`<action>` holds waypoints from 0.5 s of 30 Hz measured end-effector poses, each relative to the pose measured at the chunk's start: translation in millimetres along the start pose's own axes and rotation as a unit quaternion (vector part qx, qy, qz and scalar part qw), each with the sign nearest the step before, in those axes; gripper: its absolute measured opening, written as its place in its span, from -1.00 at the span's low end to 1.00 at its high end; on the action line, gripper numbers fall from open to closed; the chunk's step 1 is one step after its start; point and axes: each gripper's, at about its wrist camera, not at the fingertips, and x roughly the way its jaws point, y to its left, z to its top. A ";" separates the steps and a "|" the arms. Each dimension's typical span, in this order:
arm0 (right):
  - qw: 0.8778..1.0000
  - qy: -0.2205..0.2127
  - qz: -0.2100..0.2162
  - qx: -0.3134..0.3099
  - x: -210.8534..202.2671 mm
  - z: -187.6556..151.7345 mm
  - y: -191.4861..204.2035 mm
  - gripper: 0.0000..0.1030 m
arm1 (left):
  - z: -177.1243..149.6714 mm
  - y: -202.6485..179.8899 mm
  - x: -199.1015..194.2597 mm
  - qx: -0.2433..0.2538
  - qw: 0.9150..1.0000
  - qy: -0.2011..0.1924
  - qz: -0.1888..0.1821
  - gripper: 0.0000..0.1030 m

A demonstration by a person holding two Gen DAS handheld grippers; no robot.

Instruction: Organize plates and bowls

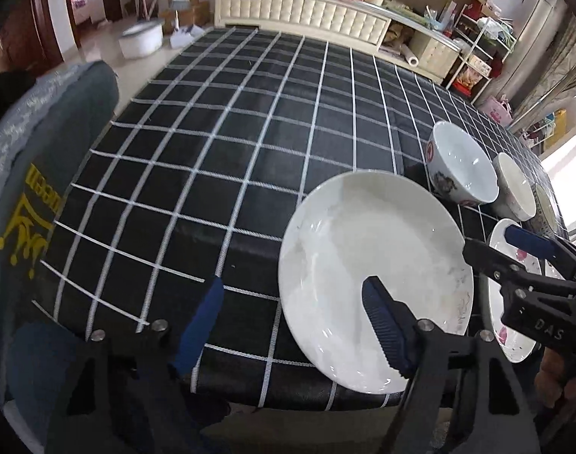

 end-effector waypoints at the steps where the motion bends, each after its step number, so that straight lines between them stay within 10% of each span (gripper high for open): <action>1: 1.000 0.005 0.002 0.001 4.5 0.2 0.1 0.26 | 0.3 0.8 4.2 -0.001 1.000 0.006 0.001 0.16; 7: 1.000 0.027 -0.014 0.002 21.4 -3.4 -1.6 0.04 | 1.0 1.4 28.7 0.002 0.999 0.036 0.019 -0.47; 15: 1.000 0.031 -0.001 0.007 26.6 -10.1 -2.2 -0.36 | -1.9 -1.6 40.6 -0.001 0.999 0.047 0.010 -0.54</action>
